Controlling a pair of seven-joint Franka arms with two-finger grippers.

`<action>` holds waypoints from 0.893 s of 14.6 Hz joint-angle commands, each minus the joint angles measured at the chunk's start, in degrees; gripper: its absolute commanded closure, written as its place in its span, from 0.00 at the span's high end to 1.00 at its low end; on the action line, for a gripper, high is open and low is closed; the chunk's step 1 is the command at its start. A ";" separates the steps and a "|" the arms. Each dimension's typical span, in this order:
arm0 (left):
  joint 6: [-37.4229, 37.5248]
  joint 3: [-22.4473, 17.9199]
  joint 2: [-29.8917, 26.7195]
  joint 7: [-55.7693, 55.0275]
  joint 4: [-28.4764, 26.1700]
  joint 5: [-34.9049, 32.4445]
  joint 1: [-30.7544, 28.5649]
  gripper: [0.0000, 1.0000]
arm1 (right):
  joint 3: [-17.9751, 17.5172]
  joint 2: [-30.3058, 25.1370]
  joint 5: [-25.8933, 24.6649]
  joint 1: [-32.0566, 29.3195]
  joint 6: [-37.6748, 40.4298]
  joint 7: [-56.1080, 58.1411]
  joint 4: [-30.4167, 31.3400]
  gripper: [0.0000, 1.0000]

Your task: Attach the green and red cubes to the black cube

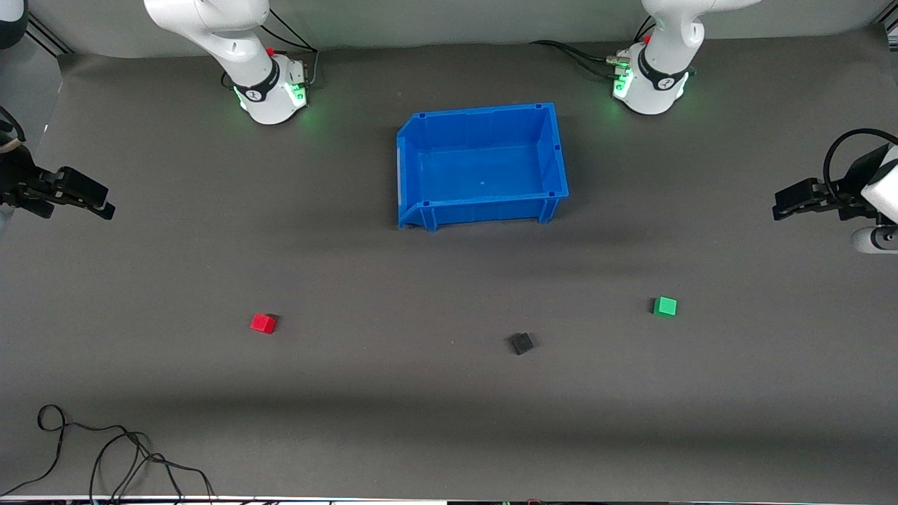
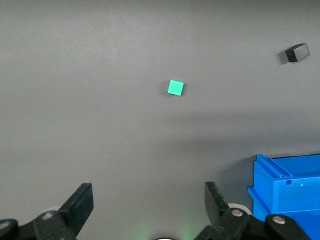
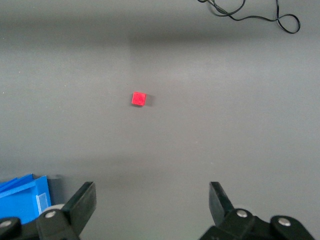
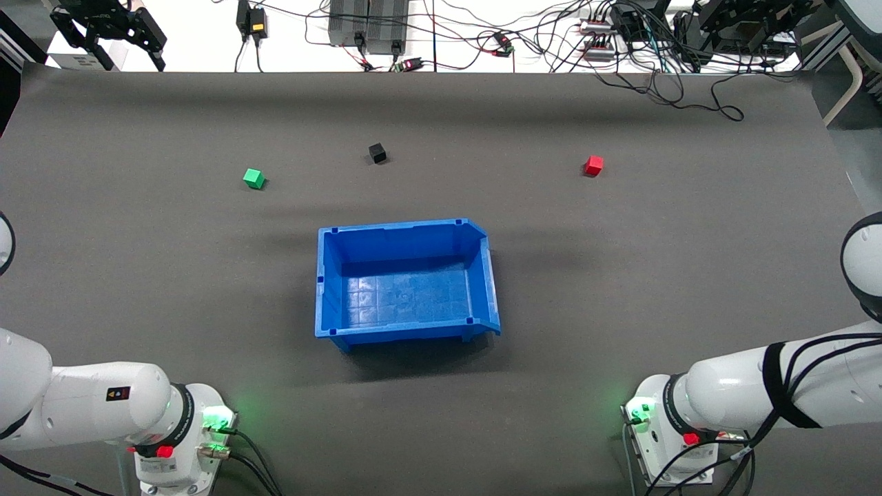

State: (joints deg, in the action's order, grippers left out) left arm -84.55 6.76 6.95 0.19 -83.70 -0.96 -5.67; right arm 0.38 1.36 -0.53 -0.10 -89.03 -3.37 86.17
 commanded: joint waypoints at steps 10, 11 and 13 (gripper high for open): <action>-0.27 0.09 0.16 -3.59 -0.32 -0.18 -2.76 0.99 | -0.29 3.04 -0.43 -0.16 2.54 1.00 -4.52 1.00; -0.09 0.09 0.60 -7.70 -0.32 -0.18 -2.94 0.99 | -0.29 3.04 -0.43 -0.08 2.54 0.82 -4.52 1.00; -0.44 0.09 2.09 -13.27 -0.50 -0.27 -2.68 1.00 | -0.38 3.47 -0.43 -0.08 2.54 1.17 -4.43 1.00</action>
State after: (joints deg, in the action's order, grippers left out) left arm -84.59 6.39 7.82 -7.82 -83.84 -0.98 -8.29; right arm 0.27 3.49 -0.53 -0.09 -87.62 -3.36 83.70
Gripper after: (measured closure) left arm 0.000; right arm 0.000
